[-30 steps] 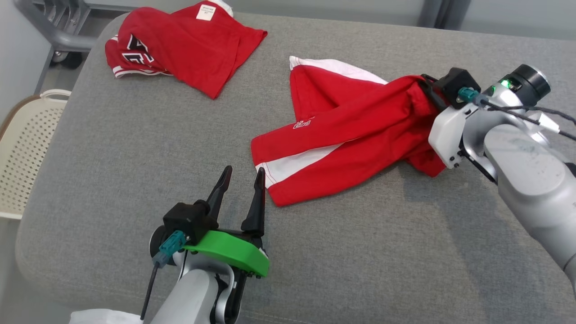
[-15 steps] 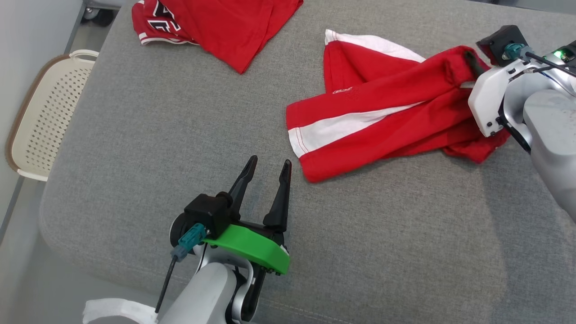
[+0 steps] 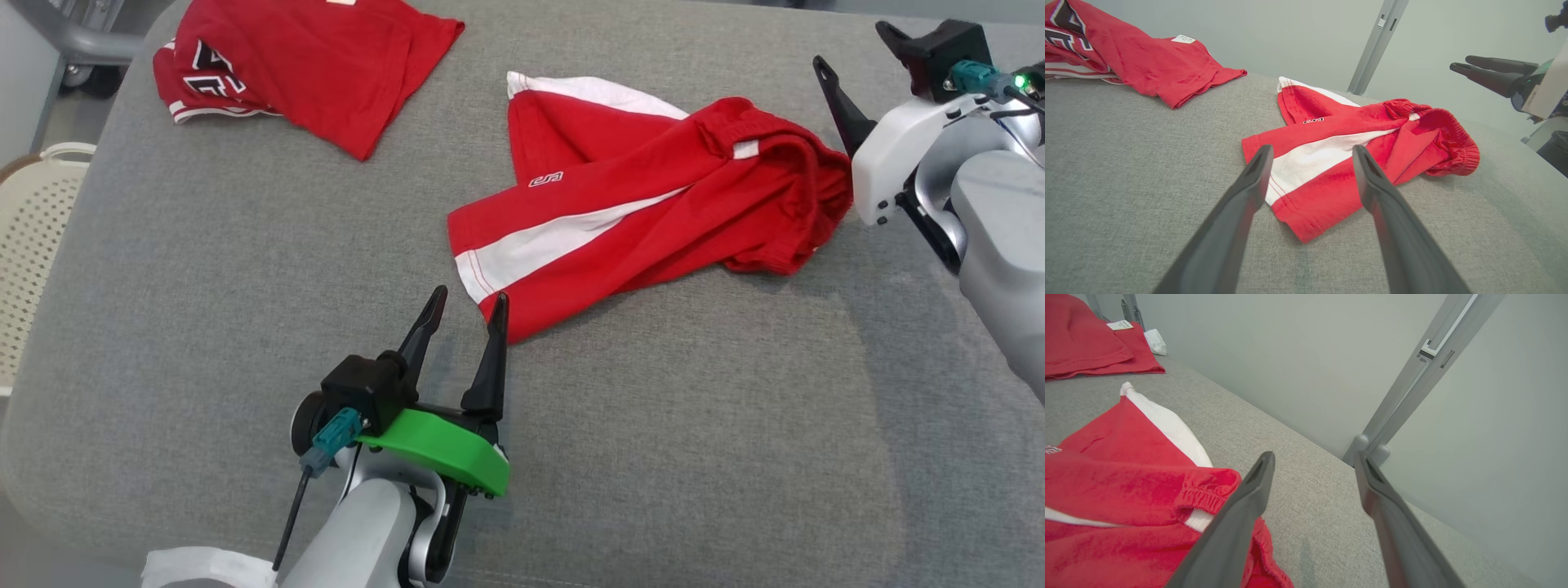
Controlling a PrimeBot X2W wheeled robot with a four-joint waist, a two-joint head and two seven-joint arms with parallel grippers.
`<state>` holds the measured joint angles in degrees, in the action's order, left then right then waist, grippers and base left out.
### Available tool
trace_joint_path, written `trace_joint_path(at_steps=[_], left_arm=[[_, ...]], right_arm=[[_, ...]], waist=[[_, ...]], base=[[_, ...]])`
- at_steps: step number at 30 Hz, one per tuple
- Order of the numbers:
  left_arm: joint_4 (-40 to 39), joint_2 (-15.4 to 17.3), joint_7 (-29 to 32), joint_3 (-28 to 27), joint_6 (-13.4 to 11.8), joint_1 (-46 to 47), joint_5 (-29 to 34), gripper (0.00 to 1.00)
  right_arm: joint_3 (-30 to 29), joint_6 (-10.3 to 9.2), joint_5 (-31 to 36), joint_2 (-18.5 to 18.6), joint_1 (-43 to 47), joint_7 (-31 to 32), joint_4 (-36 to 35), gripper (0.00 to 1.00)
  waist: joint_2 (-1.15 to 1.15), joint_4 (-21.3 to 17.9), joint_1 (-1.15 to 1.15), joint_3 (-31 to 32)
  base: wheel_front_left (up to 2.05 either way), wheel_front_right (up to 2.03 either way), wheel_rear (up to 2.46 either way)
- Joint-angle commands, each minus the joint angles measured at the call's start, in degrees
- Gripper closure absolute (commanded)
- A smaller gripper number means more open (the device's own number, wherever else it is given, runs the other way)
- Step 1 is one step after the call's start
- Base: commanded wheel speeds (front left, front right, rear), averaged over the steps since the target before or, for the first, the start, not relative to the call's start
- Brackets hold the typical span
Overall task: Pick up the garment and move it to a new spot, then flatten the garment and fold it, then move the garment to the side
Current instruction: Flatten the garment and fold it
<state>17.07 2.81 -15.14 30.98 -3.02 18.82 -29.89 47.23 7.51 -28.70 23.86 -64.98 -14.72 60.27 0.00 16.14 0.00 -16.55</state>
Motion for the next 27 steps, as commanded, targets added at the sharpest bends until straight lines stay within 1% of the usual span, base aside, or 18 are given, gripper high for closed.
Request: trace_joint_path(at_steps=[1, 7, 11, 15, 21, 27], left_arm=[[0.3, 0.2, 0.0, -0.5, 0.2, -0.7, 0.5, 0.00], [0.7, 0.2, 0.0, -1.1, 0.6, -1.7, 1.2, 0.00], [1.0, 0.2, 0.0, -1.4, 0.9, -1.9, 1.5, 0.00], [1.3, 0.2, 0.0, -1.2, 1.0, -2.1, 1.8, 0.00], [1.4, 0.2, 0.0, -1.0, 1.1, -2.6, 1.6, 0.00], [1.7, 0.2, 0.0, -0.8, 1.3, -2.9, 1.3, 0.00]], right_arm=[[-0.2, -0.03, -1.0, 0.6, 2.3, -0.4, -1.0, 0.00], [-1.8, -0.03, -4.3, 1.6, 9.0, -0.5, -7.1, 0.00], [-2.8, -0.03, -5.8, 0.5, 13.7, -0.5, -10.0, 0.00], [-4.2, -0.03, -7.1, -1.3, 17.2, -0.5, -10.9, 0.00], [-6.9, -0.03, -8.2, -5.0, 20.1, -0.5, -9.4, 0.00], [-9.9, -0.03, -7.1, -8.9, 19.2, -0.2, -1.7, 0.00]], waist=[[0.00, -2.7, 0.00, 1.9], [0.00, -4.6, 0.00, 3.0], [0.00, -4.9, 0.00, 3.4], [0.00, -4.6, 0.00, 3.5], [0.00, -3.6, 0.00, 3.7], [0.00, -2.9, 0.00, 3.8]], base=[[0.00, 0.00, 0.00], [0.00, 0.00, 0.00], [0.00, 0.00, 0.00], [0.00, 0.00, 0.00], [0.00, 0.00, 0.00], [0.00, 0.00, 0.00]])
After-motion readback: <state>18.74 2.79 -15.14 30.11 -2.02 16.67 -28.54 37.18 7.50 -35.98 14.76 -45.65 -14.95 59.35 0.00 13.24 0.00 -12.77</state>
